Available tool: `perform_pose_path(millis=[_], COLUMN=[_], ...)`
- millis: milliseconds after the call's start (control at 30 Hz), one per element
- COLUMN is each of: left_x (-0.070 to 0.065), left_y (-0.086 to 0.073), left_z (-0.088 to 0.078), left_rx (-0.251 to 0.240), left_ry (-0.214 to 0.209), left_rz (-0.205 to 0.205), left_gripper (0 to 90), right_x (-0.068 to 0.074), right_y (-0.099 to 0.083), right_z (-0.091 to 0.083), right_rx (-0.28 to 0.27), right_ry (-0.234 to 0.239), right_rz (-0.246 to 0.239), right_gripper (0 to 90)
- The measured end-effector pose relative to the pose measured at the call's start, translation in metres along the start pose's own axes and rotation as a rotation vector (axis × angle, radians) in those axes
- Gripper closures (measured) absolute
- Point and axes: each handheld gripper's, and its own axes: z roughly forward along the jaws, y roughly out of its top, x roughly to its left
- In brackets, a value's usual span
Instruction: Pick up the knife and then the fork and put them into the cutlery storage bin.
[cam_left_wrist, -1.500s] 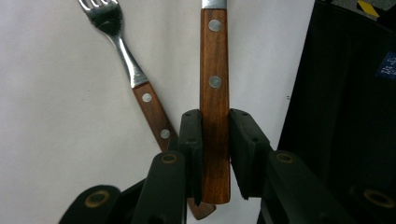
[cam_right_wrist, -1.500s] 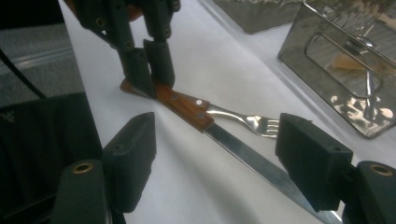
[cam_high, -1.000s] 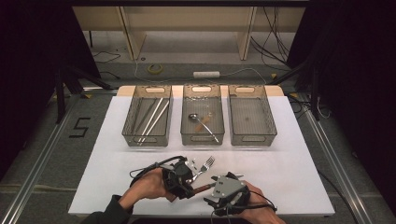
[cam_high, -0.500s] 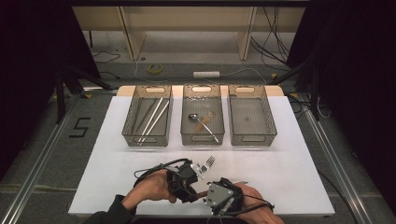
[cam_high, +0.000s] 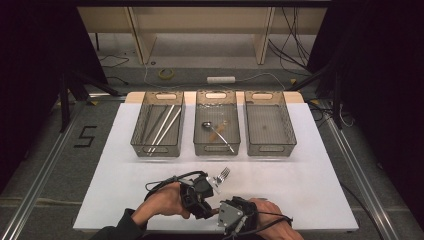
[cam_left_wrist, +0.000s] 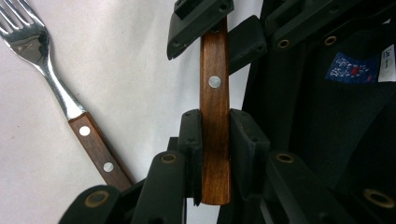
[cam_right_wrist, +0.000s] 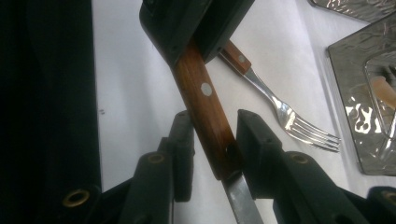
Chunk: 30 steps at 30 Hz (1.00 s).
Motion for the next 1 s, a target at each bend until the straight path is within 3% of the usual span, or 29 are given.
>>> perform_pose_path(millis=[300, 533, 633, 733, 867, 900, 933, 1000], left_x=[0.000, 0.002, 0.002, 0.001, 0.003, 0.003, 0.004, 0.003], left_y=[-0.001, -0.001, -0.001, -0.002, -0.004, -0.005, -0.007, -0.010], left_z=[-0.005, -0.008, -0.008, -0.012, -0.025, -0.029, -0.033, -0.040], left_rx=[-0.047, -0.071, -0.073, -0.097, -0.204, -0.230, -0.252, -0.301], left_ry=[-0.015, -0.013, 0.006, 0.053, 0.107, 0.109, 0.119, 0.137], left_rz=[0.004, -0.004, -0.011, -0.026, -0.056, -0.062, -0.063, -0.067], left_gripper=[74.3, 71.8, 59.0, 46.1, 30.5, 28.8, 27.7, 24.7], right_x=[0.001, 0.002, 0.000, -0.004, -0.007, -0.005, -0.007, -0.009], right_y=[-0.001, -0.001, -0.002, -0.004, -0.006, -0.007, -0.009, -0.012], right_z=[-0.003, -0.005, -0.007, -0.011, -0.013, -0.013, -0.014, -0.016], right_rx=[0.025, 0.034, 0.032, 0.044, 0.050, 0.051, 0.056, 0.067], right_ry=[-0.004, -0.004, -0.015, -0.021, -0.029, -0.031, -0.031, -0.036], right_rz=[-0.154, -0.189, -0.183, -0.184, -0.191, -0.162, -0.181, -0.170], right_gripper=[75.9, 78.0, 78.0, 78.1, 78.0, 78.0, 78.0, 78.0])
